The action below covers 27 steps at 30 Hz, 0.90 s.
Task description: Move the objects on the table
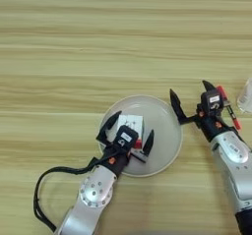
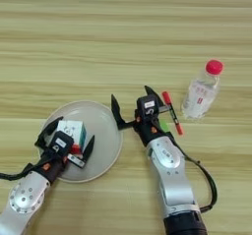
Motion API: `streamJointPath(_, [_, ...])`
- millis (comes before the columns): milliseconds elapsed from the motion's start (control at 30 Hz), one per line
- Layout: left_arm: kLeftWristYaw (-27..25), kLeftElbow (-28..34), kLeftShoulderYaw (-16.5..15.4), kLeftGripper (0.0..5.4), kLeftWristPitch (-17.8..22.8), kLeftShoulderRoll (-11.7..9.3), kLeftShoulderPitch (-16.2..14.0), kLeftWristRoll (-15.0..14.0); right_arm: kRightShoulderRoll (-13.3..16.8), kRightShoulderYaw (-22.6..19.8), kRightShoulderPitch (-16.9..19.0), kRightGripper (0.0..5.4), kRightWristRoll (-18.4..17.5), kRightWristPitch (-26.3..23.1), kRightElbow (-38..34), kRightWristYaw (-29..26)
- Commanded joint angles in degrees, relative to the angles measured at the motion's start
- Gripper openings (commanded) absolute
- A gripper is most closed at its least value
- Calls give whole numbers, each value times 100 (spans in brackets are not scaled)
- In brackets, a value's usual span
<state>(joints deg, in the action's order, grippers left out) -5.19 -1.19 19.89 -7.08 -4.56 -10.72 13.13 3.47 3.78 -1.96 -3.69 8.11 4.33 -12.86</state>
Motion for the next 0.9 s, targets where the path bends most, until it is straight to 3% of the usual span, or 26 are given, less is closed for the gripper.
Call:
streamJointPath(33, [-18, -53, -50, 484, 36, -2, -66, -58, -14, -12, -18, 540, 15, -14, -44, 49])
streamJointPath(533, [-89, -5, -108, 338, -61, 1, -65, -142, -35, 29, -19, 540, 46, 2, 3, 61])
streamJointPath(900, [-149, 186, -224, 332, -42, -11, -19, -302, -34, 30, -26, 540, 43, 3, 23, 61])
